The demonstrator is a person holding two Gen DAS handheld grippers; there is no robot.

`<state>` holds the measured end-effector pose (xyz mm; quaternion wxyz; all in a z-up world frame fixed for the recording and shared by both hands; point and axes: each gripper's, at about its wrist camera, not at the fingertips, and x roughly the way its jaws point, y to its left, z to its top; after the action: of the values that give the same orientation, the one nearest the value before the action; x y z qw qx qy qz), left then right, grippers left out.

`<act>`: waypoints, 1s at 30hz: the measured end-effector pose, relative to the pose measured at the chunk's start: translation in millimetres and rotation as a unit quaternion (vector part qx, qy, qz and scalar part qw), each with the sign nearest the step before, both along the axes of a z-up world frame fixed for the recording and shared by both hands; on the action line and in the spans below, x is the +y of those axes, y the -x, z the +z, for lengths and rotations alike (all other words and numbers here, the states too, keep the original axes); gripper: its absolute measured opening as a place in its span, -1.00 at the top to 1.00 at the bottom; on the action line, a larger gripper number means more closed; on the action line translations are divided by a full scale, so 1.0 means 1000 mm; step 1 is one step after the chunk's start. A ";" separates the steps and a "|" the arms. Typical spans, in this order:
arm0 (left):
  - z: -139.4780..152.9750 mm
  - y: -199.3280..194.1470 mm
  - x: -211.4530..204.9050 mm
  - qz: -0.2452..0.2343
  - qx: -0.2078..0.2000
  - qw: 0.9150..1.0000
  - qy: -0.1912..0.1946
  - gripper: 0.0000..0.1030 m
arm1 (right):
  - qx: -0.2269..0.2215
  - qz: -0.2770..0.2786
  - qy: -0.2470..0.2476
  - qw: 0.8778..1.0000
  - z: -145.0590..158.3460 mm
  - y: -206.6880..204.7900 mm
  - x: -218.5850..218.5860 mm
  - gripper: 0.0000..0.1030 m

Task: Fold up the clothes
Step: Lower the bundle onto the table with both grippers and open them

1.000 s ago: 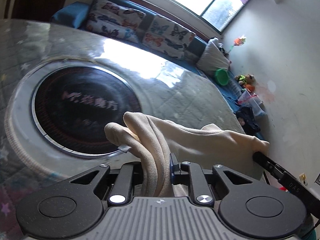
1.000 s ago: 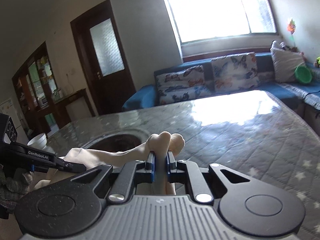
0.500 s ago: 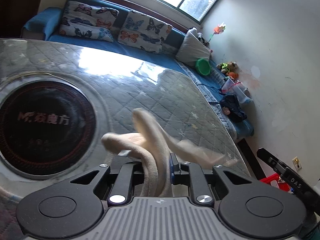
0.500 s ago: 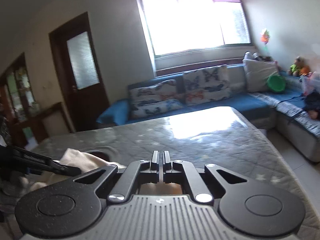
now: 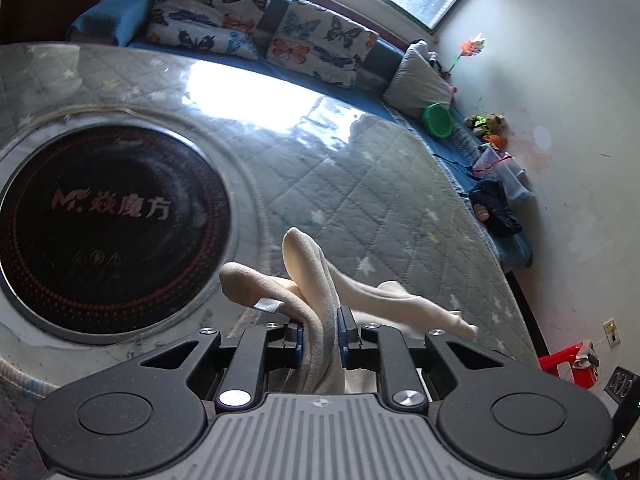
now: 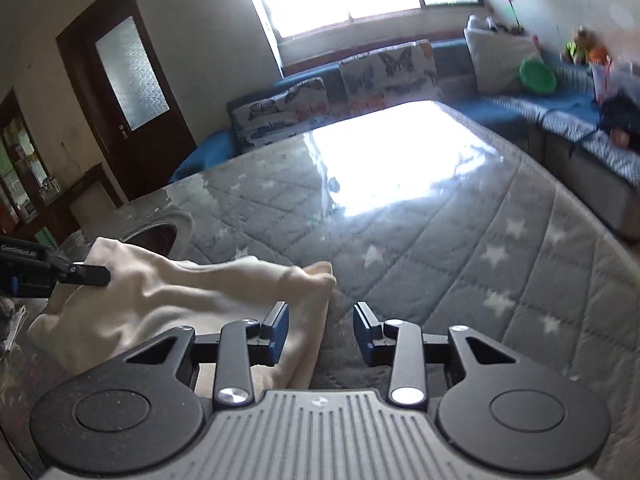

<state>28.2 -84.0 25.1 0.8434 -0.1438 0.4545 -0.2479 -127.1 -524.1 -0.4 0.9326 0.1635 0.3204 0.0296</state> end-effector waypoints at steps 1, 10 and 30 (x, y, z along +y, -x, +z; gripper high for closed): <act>-0.002 -0.001 0.001 0.002 0.003 1.000 0.000 0.66 | 0.002 0.000 -0.006 1.000 -0.003 -0.003 0.000 0.25; -0.012 -0.005 0.005 0.009 0.015 1.000 -0.009 0.66 | 0.001 0.015 -0.033 0.999 -0.016 -0.022 0.013 0.24; 0.032 -0.006 -0.041 -0.035 -0.033 0.999 0.010 0.72 | -0.103 0.005 0.037 0.994 0.083 0.000 0.001 0.80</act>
<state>34.0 -124.9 57.4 0.8472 -0.1281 0.4285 -0.2868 -126.6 -523.3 82.7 0.9657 0.1236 0.2248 0.0395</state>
